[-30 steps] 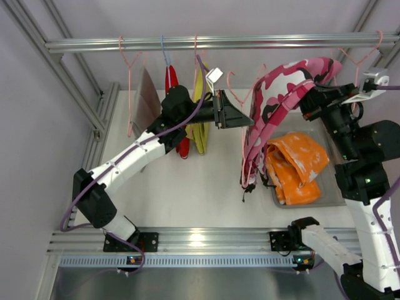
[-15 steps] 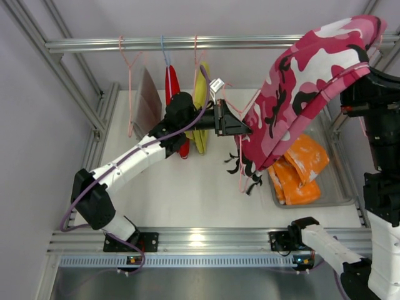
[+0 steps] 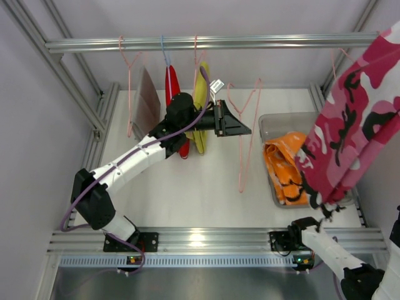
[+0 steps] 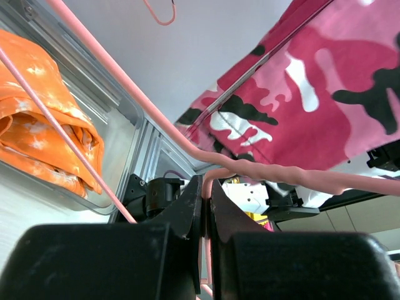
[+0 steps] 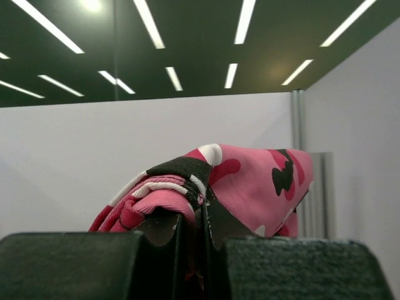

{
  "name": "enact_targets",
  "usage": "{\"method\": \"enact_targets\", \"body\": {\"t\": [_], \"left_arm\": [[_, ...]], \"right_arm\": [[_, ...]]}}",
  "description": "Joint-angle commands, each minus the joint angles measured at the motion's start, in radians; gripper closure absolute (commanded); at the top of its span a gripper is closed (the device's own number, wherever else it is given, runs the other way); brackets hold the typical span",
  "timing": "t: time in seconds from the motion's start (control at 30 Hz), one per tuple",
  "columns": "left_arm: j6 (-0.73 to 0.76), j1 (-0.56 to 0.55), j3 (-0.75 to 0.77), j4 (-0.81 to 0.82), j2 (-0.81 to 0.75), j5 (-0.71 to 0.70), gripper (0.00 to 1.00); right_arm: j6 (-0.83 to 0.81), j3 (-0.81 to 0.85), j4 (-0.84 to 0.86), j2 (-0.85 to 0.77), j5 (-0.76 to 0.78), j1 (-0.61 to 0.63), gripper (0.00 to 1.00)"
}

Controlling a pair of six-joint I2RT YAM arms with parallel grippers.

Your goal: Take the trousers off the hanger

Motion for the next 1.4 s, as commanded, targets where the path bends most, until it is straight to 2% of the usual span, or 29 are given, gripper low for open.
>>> {"method": "enact_targets", "body": {"t": [0.0, 0.27, 0.4, 0.6, 0.87, 1.13, 1.23, 1.33, 1.37], "left_arm": [[0.022, 0.001, 0.015, 0.024, -0.007, -0.004, 1.0], [0.05, 0.002, 0.039, -0.002, -0.005, -0.003, 1.0], [0.044, 0.002, 0.043, 0.002, -0.002, -0.003, 1.0], [0.032, 0.002, 0.054, 0.005, -0.001, -0.003, 1.0], [0.004, 0.005, 0.068, 0.019, 0.005, -0.001, 1.0], [-0.013, 0.013, 0.075, 0.031, 0.022, 0.002, 1.0], [-0.024, 0.016, 0.08, 0.034, 0.033, 0.002, 1.0], [-0.025, 0.017, 0.081, 0.038, 0.034, 0.002, 1.0], [-0.027, 0.017, 0.081, 0.038, 0.036, 0.003, 1.0]], "right_arm": [[-0.192, 0.058, 0.031, -0.03, 0.161, -0.007, 1.0], [-0.519, -0.067, 0.013, -0.134, 0.373, -0.007, 1.0], [-0.688, -0.281, 0.042, -0.243, 0.433, -0.005, 1.0], [-0.851, -0.473, 0.085, -0.282, 0.545, -0.004, 1.0], [-0.978, -0.584, 0.181, -0.24, 0.585, -0.004, 1.0], [-1.144, -0.817, 0.347, -0.225, 0.554, -0.004, 1.0], [-1.144, -0.88, 0.31, -0.225, 0.556, -0.004, 1.0], [-1.077, -0.902, 0.223, -0.237, 0.572, -0.002, 1.0], [-1.023, -0.9, 0.145, -0.239, 0.576, -0.004, 1.0]]}}
